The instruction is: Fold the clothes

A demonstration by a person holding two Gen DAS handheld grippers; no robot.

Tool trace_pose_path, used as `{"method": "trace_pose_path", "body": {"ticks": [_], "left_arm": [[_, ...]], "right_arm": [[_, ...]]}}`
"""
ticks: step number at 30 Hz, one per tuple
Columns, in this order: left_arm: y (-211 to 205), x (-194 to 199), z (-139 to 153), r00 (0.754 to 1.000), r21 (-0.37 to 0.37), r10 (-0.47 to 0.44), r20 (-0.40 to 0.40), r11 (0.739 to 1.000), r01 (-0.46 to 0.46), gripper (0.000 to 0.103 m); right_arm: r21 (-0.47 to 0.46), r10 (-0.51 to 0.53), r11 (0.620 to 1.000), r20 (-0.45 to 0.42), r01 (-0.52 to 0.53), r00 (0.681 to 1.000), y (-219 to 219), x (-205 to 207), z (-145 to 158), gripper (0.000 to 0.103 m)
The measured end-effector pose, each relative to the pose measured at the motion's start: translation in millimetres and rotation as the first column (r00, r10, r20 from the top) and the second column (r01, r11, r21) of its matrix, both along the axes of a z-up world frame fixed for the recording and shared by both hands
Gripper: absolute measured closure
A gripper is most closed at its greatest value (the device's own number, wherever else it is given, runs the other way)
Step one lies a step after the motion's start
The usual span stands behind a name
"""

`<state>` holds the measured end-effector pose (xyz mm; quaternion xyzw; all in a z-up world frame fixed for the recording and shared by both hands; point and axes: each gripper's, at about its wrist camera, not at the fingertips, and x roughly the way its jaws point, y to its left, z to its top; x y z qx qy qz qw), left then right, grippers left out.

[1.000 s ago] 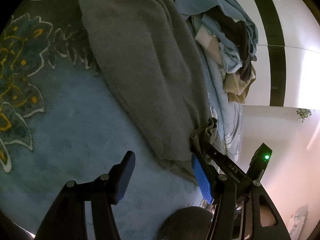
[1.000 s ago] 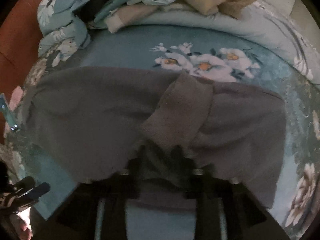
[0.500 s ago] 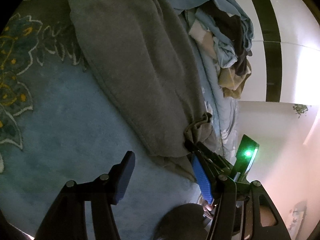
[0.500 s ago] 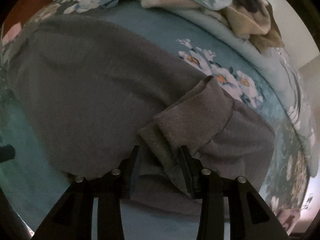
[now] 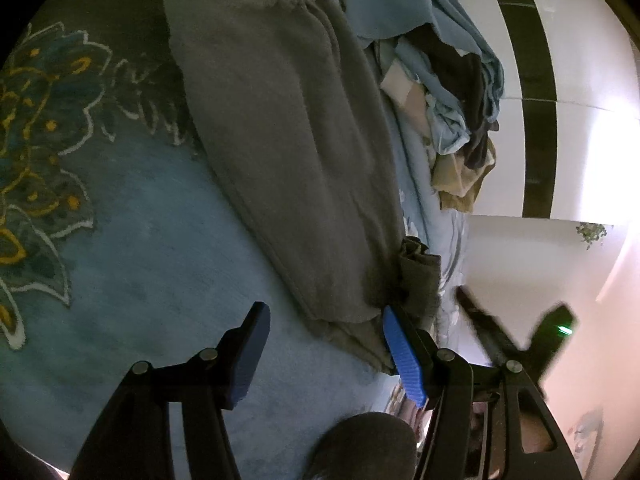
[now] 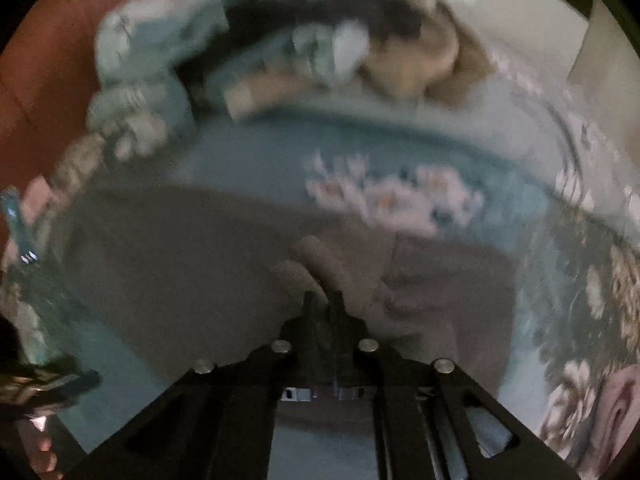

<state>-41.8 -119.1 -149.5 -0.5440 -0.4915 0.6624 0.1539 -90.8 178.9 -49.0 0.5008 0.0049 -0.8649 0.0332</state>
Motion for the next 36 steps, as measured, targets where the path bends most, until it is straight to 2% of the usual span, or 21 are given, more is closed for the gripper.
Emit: {"method": "trace_pose_path", "body": {"ticks": [2,4,7,9,10,12,14,17,22,26,28,29,32,36], "left_arm": [[-0.9,0.2,-0.2,1.0,0.002,0.002,0.001,1.0,-0.002,0.04],[-1.6,1.0,1.9,1.0,-0.001,0.001,-0.003,1.0,-0.001,0.04],[-2.5,1.5,2.2,1.0,-0.001,0.002,-0.004,1.0,-0.002,0.04],[-3.1,1.7,1.9,1.0,0.0,0.003,-0.003,1.0,-0.003,0.04],[-3.4,1.8,1.7,1.0,0.001,0.004,-0.003,1.0,-0.004,0.04],[-4.0,2.0,1.4,1.0,0.001,0.005,-0.002,1.0,-0.005,0.039],[-4.6,2.2,1.1,1.0,0.002,0.007,-0.001,1.0,-0.007,0.038],[-5.0,2.3,0.4,1.0,0.004,0.007,0.0,1.0,-0.007,0.038],[-1.0,1.4,-2.4,1.0,0.008,-0.007,0.008,1.0,0.007,0.038],[1.3,0.7,-4.5,1.0,0.01,-0.015,0.014,1.0,0.015,0.038],[0.9,1.3,-5.8,1.0,0.009,-0.015,0.017,1.0,0.015,0.038],[0.5,1.8,-6.4,1.0,0.008,-0.014,0.019,1.0,0.014,0.038],[-1.2,3.2,-8.3,1.0,0.01,-0.01,0.024,1.0,0.01,0.038],[-2.2,4.7,-6.7,1.0,0.013,-0.01,0.016,1.0,0.009,0.038]], "right_arm": [[-0.006,0.055,0.998,-0.065,-0.056,0.996,-16.9,3.2,23.1,0.099],[0.017,0.125,0.992,-0.072,-0.124,0.99,-36.6,1.7,26.6,0.099],[0.136,0.191,0.973,-0.019,-0.187,0.981,-62.1,1.0,3.1,0.099],[0.177,0.193,0.965,0.033,-0.195,0.981,-63.4,-1.3,-16.4,0.097],[0.192,0.193,0.961,0.045,-0.198,0.98,-61.7,-1.0,-21.1,0.093],[0.229,0.181,0.955,0.055,-0.189,0.982,-55.9,-1.6,-27.2,0.061],[0.241,0.167,0.955,0.054,-0.175,0.984,-45.9,-5.4,-32.2,0.051],[0.244,0.144,0.956,0.098,-0.164,0.985,-36.3,-7.8,-41.7,0.047],[0.269,0.179,0.933,0.228,-0.239,0.957,-34.2,-13.2,-75.6,0.047],[0.317,0.179,0.912,0.262,-0.26,0.948,-35.3,-13.6,-90.1,0.047],[0.323,0.16,0.915,0.262,-0.242,0.952,-32.2,-14.8,-92.4,0.047],[0.313,0.143,0.924,0.255,-0.221,0.956,-28.7,-15.4,-90.6,0.05],[0.27,0.077,0.952,0.239,-0.142,0.968,-14.1,-19.5,-83.7,0.078],[0.148,-0.014,0.989,0.228,-0.02,0.974,13.8,-23.7,-68.0,0.086]]}}
